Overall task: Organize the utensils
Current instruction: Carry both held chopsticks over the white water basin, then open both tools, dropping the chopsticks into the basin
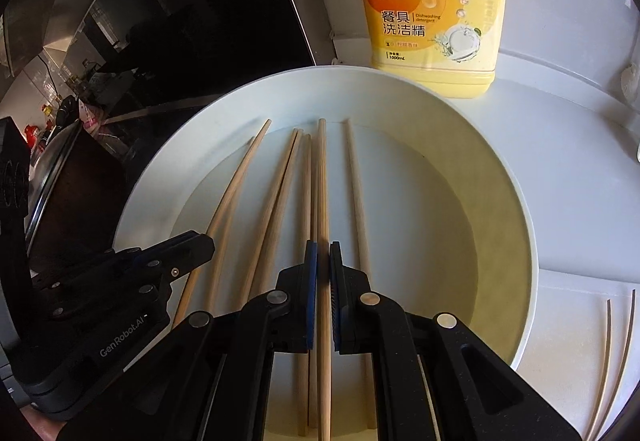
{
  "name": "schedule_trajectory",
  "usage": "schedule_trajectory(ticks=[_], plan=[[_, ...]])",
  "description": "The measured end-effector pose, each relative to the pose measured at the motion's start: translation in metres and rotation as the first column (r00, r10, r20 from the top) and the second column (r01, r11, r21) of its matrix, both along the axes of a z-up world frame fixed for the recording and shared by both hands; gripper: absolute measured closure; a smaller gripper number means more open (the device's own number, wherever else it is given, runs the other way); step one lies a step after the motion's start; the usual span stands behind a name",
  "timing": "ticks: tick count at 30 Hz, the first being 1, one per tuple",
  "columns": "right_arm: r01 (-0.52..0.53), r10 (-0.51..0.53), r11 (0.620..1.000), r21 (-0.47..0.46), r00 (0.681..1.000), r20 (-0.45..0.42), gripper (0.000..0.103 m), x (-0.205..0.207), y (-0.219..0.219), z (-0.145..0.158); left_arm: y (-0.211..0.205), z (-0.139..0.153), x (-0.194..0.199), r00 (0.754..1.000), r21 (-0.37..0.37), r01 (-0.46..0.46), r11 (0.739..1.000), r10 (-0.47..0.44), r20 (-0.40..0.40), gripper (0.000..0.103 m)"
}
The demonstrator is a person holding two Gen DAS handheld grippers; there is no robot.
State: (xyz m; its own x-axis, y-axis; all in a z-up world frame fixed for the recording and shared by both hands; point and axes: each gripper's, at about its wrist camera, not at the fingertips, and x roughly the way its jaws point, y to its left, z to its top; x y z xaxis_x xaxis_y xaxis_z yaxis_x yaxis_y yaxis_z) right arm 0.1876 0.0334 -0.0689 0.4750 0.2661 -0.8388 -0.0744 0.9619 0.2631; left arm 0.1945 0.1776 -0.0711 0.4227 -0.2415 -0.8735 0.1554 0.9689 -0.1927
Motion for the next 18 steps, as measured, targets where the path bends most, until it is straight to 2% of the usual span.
schedule_trajectory(ticks=[12, 15, 17, 18], plan=[[-0.016, 0.016, 1.000, -0.001, 0.997, -0.072, 0.097, 0.007, -0.001, -0.013, -0.002, -0.018, 0.007, 0.999, 0.038, 0.002, 0.999, 0.000, -0.054, 0.094], [-0.025, 0.025, 1.000, -0.009, 0.996, -0.081, 0.097, 0.008, 0.000, -0.015, -0.004, -0.016, 0.006, 0.999, 0.050, 0.004, 0.999, -0.002, -0.052, 0.084], [-0.021, 0.020, 1.000, -0.017, 0.998, -0.066, 0.096, 0.006, -0.001, -0.012, -0.004, -0.013, 0.004, 0.999, 0.056, -0.003, 0.998, 0.006, -0.042, 0.067], [-0.019, 0.018, 1.000, -0.020, 0.998, -0.059, 0.096, 0.005, -0.001, -0.011, -0.003, -0.011, 0.003, 0.999, 0.057, -0.007, 0.998, 0.009, -0.034, 0.065]])
